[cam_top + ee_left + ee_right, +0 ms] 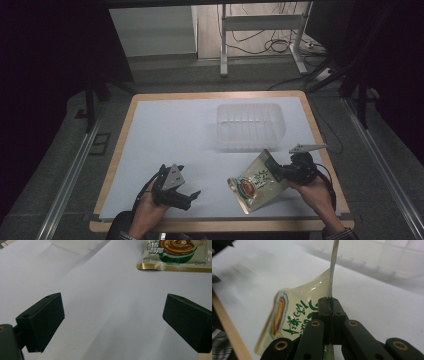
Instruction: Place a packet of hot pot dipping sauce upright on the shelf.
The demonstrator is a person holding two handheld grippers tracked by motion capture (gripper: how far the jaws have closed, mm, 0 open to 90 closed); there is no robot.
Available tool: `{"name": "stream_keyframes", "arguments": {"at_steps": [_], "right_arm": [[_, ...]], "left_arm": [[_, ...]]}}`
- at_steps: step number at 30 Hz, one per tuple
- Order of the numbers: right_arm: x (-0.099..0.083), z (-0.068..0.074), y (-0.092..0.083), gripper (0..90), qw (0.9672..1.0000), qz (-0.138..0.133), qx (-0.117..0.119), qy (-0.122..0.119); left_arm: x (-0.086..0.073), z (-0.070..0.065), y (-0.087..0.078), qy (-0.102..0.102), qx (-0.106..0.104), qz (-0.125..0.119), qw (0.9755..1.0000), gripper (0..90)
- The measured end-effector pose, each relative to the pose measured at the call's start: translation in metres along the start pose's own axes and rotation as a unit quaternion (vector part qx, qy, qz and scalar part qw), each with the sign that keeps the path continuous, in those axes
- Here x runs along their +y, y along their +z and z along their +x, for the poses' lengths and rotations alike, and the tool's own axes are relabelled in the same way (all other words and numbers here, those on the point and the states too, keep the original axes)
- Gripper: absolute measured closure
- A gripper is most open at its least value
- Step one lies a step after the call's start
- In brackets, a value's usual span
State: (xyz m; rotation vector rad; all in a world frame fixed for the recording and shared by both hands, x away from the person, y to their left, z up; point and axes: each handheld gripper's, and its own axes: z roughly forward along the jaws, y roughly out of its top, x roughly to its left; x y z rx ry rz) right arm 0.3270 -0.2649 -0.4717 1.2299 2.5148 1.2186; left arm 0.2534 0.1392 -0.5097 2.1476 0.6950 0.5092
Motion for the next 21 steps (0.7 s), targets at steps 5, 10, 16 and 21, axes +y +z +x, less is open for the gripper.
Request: {"name": "stream_keyframes", "arguments": {"at_steps": [5, 10, 16, 21], "right_arm": [[0.010, 0.008, -0.007, 89.4, 0.9999, -0.005, 0.015, 0.005], [0.019, 0.014, -0.012, 89.4, 0.9992, -0.010, 0.035, 0.013], [0.028, 0.021, -0.017, 89.4, 0.9985, -0.014, 0.049, 0.016], [0.041, 0.028, -0.023, 89.4, 0.9978, -0.022, 0.060, 0.014]], "left_arm": [[0.000, 0.000, 0.000, 0.000, 0.001, 0.000, 1.0000, 3.6], [0.000, 0.000, 0.000, 0.000, 0.001, -0.001, 1.0000, 3.6], [0.000, 0.000, 0.000, 0.001, 0.002, -0.001, 1.0000, 3.6], [0.000, 0.000, 0.000, 0.001, 0.001, 0.000, 1.0000, 3.7]]}}
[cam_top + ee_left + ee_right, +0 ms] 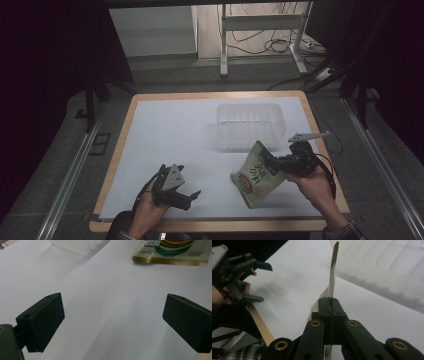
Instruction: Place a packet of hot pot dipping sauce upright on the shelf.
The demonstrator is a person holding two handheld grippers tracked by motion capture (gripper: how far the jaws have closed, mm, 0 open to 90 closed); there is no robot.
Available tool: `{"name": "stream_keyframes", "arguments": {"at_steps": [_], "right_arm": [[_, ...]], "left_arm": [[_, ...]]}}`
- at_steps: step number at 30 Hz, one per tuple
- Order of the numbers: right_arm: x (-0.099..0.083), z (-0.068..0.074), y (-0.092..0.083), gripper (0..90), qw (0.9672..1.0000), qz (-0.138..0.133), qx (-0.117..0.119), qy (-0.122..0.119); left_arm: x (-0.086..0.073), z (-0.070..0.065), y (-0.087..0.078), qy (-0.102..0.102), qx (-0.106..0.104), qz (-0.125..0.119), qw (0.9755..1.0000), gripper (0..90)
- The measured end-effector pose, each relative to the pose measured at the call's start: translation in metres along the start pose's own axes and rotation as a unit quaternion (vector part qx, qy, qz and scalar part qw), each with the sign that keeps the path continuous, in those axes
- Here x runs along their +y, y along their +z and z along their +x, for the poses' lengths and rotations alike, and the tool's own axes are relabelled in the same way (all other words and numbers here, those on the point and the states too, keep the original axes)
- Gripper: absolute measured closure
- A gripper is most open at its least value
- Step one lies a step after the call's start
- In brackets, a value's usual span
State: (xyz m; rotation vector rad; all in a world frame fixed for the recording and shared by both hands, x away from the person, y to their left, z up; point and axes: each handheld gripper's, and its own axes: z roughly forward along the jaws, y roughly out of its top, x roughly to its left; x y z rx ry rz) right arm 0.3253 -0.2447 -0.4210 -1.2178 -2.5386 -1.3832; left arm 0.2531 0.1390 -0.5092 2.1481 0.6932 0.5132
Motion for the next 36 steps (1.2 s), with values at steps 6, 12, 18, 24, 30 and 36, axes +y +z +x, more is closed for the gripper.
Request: {"name": "stream_keyframes", "arguments": {"at_steps": [6, 12, 18, 24, 30, 36], "right_arm": [[0.009, 0.003, -0.002, 89.4, 0.9999, 0.000, 0.010, 0.011], [0.018, 0.004, -0.007, 89.4, 0.9996, -0.008, 0.016, 0.021], [0.025, -0.003, -0.017, 89.4, 0.9985, -0.031, 0.018, 0.042], [0.030, -0.009, -0.028, 89.4, 0.9964, -0.055, 0.022, 0.059], [0.037, -0.014, -0.037, 89.4, 0.9943, -0.075, 0.028, 0.071], [0.044, -0.016, -0.044, 89.4, 0.9930, -0.087, 0.024, 0.076]], "left_arm": [[0.000, 0.000, 0.000, 0.000, 0.000, 0.000, 1.0000, 3.8], [0.000, 0.000, 0.000, 0.001, 0.001, 0.000, 1.0000, 3.8], [0.000, 0.000, 0.000, 0.001, 0.000, 0.000, 1.0000, 3.8], [0.000, 0.000, 0.000, 0.002, 0.000, 0.000, 1.0000, 3.8], [0.000, -0.001, 0.001, 0.001, -0.001, 0.001, 1.0000, 3.8], [0.000, 0.000, 0.001, 0.002, -0.001, 0.001, 1.0000, 3.8]]}}
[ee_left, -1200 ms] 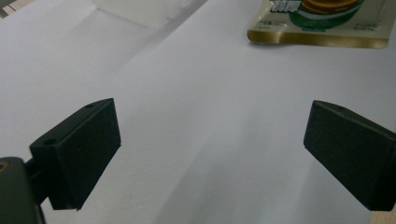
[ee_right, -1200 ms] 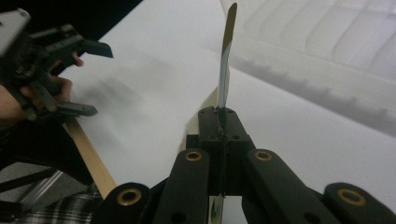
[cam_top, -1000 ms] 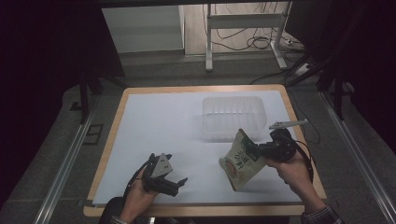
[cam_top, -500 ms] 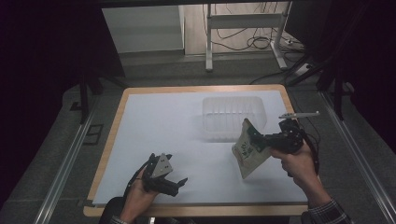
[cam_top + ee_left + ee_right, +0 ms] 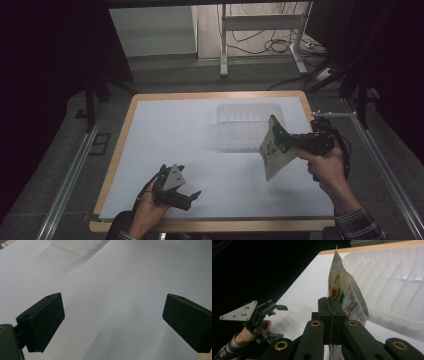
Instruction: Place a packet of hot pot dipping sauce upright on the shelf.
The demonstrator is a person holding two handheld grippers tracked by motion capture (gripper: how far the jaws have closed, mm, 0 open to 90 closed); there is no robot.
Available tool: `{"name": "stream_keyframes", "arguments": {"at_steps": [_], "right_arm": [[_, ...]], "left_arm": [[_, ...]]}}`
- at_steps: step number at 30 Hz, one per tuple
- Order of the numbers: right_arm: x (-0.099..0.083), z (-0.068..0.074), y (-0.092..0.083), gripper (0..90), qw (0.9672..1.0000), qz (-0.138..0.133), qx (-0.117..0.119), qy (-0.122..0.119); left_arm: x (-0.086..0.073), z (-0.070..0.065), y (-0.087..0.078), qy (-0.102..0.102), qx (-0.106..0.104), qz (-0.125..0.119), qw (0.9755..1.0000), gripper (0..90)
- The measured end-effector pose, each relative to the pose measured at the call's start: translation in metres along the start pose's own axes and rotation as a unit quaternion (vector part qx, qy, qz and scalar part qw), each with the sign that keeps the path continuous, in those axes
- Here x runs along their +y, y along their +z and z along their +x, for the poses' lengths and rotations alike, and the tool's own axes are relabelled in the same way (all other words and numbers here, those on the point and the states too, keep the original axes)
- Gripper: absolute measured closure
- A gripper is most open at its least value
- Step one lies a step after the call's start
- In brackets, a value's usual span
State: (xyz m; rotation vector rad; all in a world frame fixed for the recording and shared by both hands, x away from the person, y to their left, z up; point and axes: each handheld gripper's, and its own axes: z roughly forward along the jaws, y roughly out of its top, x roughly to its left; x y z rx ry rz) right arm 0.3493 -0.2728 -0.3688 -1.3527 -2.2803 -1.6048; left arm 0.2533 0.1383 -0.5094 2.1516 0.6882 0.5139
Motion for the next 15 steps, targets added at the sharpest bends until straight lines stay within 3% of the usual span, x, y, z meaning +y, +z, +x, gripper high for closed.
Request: {"name": "stream_keyframes", "arguments": {"at_steps": [15], "right_arm": [[0.031, -0.007, -0.004, 89.4, 0.9993, -0.029, -0.026, -0.001]], "left_arm": [[0.000, 0.000, 0.000, 0.000, 0.000, 0.000, 1.0000, 3.8]]}}
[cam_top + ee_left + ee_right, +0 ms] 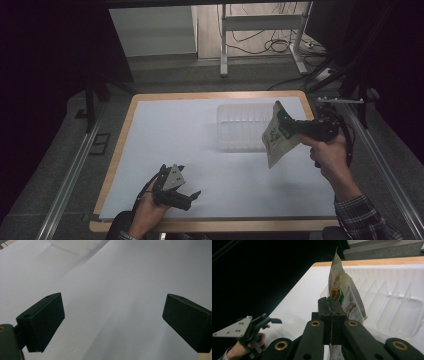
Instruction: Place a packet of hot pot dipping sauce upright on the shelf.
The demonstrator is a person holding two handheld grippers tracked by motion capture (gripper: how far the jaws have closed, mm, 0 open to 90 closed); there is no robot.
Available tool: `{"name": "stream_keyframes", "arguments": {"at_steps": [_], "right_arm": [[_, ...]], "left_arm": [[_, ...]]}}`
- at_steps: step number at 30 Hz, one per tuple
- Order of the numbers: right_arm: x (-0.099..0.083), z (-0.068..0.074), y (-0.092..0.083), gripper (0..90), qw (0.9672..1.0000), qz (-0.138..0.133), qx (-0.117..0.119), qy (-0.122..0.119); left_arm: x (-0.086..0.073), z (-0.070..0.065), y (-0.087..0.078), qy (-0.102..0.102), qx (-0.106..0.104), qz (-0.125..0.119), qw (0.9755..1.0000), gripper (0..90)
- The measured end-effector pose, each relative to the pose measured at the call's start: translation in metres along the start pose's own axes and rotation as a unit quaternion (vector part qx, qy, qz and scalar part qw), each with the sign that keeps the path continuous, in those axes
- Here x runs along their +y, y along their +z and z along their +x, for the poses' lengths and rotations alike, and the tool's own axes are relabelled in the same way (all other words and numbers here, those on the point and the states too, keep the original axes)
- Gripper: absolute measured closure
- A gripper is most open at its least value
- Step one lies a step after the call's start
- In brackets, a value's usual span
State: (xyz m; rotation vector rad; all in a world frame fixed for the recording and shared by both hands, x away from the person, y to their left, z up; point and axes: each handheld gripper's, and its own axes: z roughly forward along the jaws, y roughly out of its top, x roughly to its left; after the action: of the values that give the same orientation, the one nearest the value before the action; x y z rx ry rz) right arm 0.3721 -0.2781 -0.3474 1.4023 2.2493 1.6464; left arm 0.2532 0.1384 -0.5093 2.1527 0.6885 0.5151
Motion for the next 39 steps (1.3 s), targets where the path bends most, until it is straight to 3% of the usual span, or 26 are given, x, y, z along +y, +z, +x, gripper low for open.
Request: {"name": "stream_keyframes", "arguments": {"at_steps": [18, 39], "right_arm": [[0.023, -0.028, 0.015, 89.4, 0.9990, -0.020, -0.035, 0.020], [0.049, -0.047, 0.043, 89.4, 0.9965, -0.027, -0.073, 0.029]], "left_arm": [[0.000, 0.000, 0.000, 0.000, -0.001, 0.001, 1.0000, 3.8], [0.000, 0.000, 0.000, 0.000, -0.001, 0.001, 1.0000, 3.8]]}}
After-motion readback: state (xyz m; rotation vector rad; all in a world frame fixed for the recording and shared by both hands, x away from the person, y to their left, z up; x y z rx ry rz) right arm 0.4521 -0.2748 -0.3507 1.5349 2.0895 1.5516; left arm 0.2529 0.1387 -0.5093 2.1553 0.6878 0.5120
